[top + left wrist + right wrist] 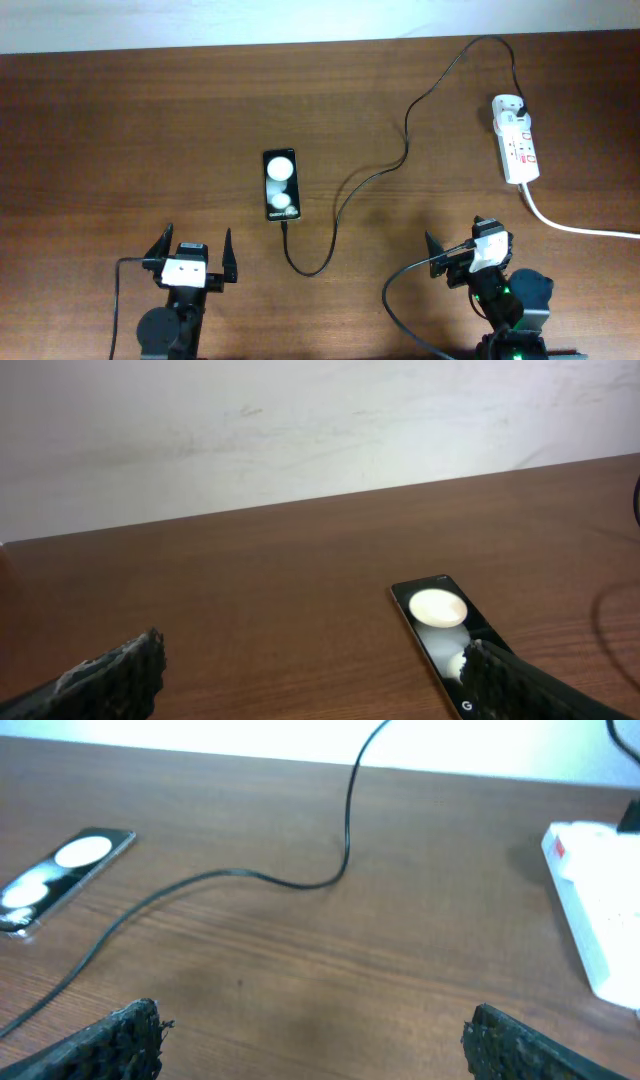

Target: Plug charger to phone and switch on socket

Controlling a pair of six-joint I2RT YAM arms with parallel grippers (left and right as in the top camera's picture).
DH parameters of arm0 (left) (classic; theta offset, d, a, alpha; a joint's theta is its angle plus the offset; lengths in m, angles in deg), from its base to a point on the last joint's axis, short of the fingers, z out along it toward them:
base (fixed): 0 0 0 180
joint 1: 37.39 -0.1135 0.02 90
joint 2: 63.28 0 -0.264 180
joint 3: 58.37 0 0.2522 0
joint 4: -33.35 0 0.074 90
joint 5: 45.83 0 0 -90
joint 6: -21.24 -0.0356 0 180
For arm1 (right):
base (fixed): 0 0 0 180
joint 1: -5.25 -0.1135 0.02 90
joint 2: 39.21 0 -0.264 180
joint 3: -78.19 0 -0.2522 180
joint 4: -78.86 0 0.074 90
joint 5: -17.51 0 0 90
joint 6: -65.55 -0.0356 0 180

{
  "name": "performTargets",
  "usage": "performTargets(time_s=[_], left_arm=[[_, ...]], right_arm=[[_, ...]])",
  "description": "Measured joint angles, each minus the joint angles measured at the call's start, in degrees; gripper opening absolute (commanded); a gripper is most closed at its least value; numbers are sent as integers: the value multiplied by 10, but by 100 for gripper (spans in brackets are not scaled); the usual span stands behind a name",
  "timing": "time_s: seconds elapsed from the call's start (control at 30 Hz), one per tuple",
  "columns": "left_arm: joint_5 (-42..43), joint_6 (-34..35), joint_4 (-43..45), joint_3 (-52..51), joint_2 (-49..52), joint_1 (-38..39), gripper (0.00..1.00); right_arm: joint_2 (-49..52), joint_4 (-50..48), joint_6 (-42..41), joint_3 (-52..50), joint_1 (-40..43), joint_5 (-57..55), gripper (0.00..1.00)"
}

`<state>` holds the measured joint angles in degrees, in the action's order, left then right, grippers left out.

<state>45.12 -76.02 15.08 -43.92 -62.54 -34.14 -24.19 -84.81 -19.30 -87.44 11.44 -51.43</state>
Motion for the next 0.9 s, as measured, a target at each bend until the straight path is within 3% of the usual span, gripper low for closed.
performTargets(time_s=[0.4, 0.9], left_arm=[[0, 0, 0, 0, 0, 0, 99], [0, 0, 0, 0, 0, 0, 99]], right_arm=[[-138, 1, 0, 0, -37, -15, 99], [-142, 5, 0, 0, -38, -89, 99]])
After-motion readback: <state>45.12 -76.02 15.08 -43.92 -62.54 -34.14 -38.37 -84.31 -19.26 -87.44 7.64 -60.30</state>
